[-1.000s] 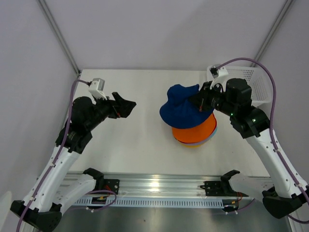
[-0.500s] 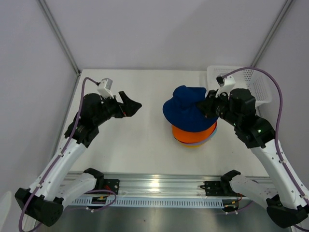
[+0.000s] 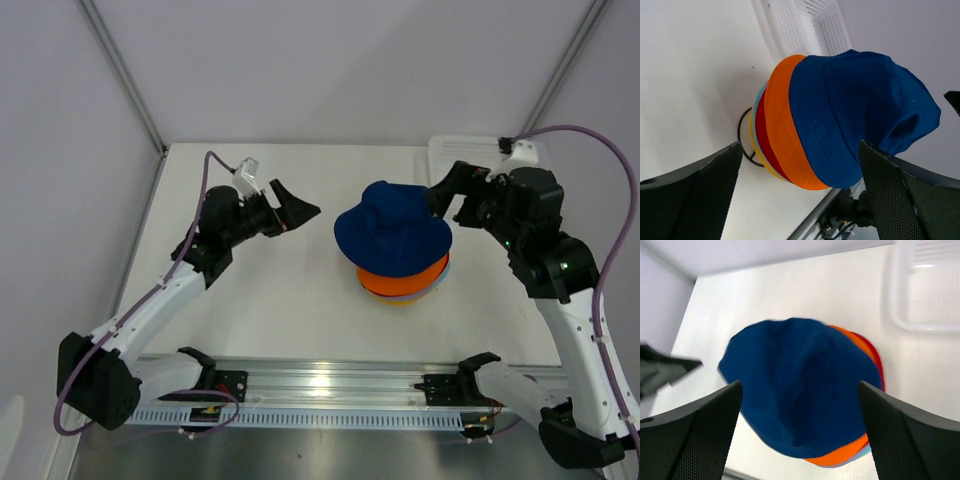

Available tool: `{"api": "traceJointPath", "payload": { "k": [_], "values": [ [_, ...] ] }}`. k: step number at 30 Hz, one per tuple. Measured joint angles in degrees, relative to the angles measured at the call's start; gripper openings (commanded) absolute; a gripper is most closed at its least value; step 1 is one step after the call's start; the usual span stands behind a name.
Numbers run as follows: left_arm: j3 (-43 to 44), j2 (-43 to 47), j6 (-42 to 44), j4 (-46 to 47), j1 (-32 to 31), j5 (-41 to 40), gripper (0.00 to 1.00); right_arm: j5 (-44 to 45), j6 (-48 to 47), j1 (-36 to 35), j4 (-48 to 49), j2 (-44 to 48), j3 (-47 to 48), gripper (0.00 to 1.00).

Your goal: Stack the hats

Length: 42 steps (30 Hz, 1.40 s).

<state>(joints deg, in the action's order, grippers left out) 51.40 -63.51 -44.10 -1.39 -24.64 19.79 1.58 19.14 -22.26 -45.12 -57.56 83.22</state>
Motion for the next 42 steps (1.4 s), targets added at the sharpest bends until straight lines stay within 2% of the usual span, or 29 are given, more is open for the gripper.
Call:
{"api": "traceJointPath", "payload": {
  "k": [4,10,13,16,22,25,26,29,34,37,40,41,42],
  "values": [
    [-1.09,-6.12,-6.54,6.62,-2.14,0.20,0.99,1.05,5.49,8.13,-0.66,3.85,-1.62,0.99],
    [-1.14,-12.87,-15.76,12.83,-5.18,0.48,0.99,-2.16,14.71,19.39,-0.50,10.69,-13.94,1.00],
    [-2.34,-13.44,-21.20,17.09,-6.29,0.44,0.96,-6.27,20.79,21.03,2.78,14.01,-22.73,0.99],
    [-4.17,-13.42,-25.55,20.09,-7.26,0.04,0.91,-9.40,26.84,21.38,5.86,16.61,-30.77,0.93],
    [-4.76,-13.42,-29.90,21.11,-8.57,-0.90,0.83,-12.31,32.83,21.38,9.88,17.16,-34.36,0.88],
    [-4.76,-13.42,-31.23,21.90,-8.63,-1.27,0.74,-12.61,33.79,21.38,11.89,17.07,-34.47,0.80],
    [-4.76,-13.44,-31.58,22.16,-8.72,-1.42,0.70,-12.61,33.99,21.40,12.63,17.11,-34.64,0.72],
    [-4.76,-13.79,-32.26,22.95,-9.11,-1.66,0.63,-12.59,34.62,21.38,14.43,17.09,-35.41,0.63],
    [-4.76,-15.54,-32.46,23.30,-10.14,-2.12,0.57,-12.61,35.06,21.40,16.31,16.50,-36.89,0.55],
    [-4.76,-16.65,-32.44,23.28,-10.56,-2.25,0.54,-12.61,35.04,21.40,16.65,16.06,-37.53,0.43],
    [-4.76,-17.09,-32.46,23.30,-10.71,-2.60,0.42,-12.59,34.77,21.38,16.76,16.00,-37.75,0.34],
    [-4.76,-17.11,-32.46,23.32,-10.71,-2.64,0.35,-12.59,34.73,21.40,16.94,16.00,-37.86,0.31],
    [-4.76,-17.11,-32.48,23.32,-10.73,-2.64,0.31,-12.61,34.75,21.38,17.25,16.00,-38.03,0.29]
  ]
}}
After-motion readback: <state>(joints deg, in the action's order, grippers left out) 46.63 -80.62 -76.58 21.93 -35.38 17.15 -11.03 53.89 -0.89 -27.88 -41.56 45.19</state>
